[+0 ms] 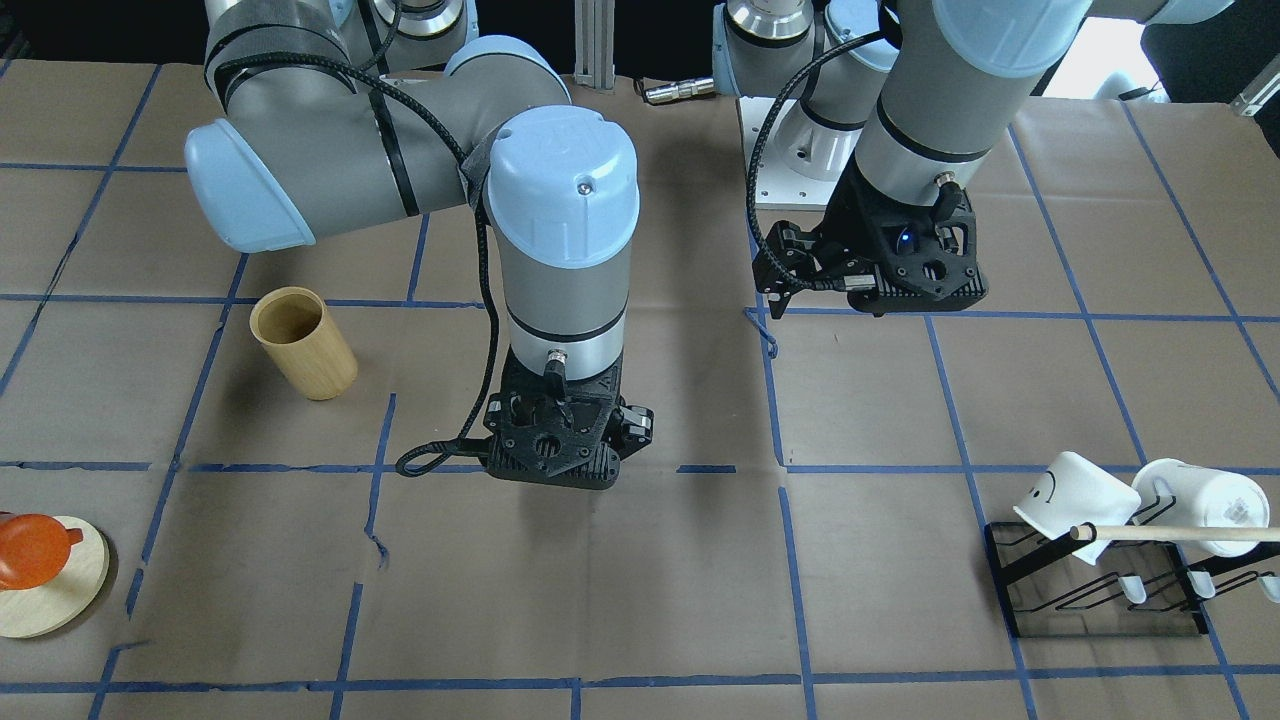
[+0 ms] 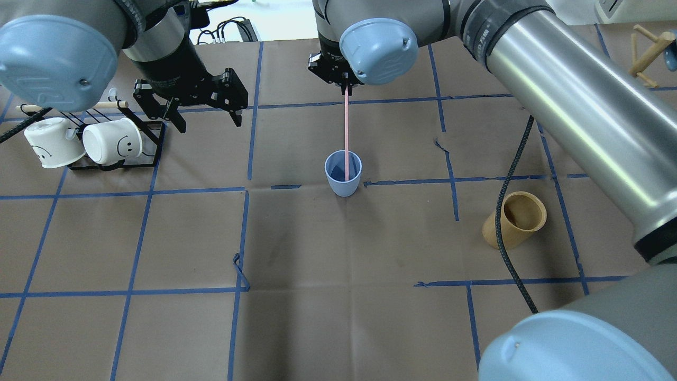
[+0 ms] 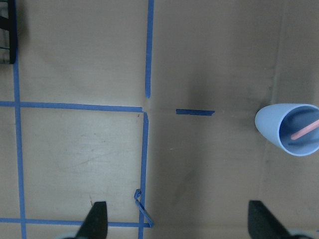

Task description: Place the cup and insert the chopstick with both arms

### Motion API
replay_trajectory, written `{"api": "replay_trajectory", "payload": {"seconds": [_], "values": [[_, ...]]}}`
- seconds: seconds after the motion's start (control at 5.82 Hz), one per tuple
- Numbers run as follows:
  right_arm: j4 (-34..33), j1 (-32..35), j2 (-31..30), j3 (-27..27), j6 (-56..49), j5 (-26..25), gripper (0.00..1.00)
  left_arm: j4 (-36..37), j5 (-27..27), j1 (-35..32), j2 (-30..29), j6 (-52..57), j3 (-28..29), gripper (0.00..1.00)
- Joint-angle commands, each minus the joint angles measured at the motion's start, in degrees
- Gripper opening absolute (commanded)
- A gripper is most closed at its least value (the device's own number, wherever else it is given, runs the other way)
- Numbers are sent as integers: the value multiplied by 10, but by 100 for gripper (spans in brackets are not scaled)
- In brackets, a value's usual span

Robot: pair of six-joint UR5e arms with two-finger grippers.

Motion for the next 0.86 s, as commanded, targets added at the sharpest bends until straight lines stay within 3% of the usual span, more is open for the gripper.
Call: {"api": "replay_trajectory", "payload": {"seconds": [0.0, 0.34, 0.69], "values": [[-7, -6, -8, -12, -2, 26, 100, 0, 0, 0, 0, -1, 0, 99], [110, -36, -54, -52, -42, 21, 100, -1, 1, 1, 2, -1, 0, 99], [274, -129, -142, -31, -182, 16, 100, -7, 1, 1, 3, -1, 0, 99]]}}
